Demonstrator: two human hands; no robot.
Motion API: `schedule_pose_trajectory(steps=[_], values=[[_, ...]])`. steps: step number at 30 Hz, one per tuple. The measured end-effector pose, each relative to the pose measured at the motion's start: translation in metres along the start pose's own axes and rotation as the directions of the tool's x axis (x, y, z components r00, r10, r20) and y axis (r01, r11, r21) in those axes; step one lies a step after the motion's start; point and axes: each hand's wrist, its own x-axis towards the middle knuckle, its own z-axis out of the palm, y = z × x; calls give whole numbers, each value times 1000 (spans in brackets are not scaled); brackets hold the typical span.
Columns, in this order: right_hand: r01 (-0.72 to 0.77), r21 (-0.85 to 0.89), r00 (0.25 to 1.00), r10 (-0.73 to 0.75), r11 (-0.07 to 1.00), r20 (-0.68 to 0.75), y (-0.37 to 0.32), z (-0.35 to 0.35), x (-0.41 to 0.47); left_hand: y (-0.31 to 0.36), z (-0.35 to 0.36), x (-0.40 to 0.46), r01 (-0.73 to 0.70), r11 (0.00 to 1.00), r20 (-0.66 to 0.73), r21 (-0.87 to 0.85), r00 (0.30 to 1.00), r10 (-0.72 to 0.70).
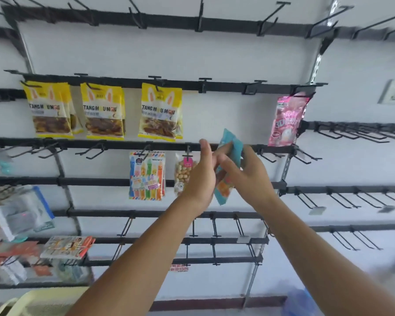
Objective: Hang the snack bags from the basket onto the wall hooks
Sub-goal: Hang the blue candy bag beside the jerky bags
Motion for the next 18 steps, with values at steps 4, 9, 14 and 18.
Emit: schedule_pose_trajectory(steps=[4,9,14,18], values=[[-37,159,997,48,987,-62,9,-37,21,2,15,21,-118,946,-152,303,973,171],[-185,362,982,159,914,99,4,-59,49,17,11,48,-37,964,-228,263,969,99],[-166,404,978,98,900,183,-2,-47,82,30,-1,79,-53,989,-156,140,985,75],[-121,371,985,64,921,163,-3,-26,115,36,-21,108,-68,992,-183,105,979,87]])
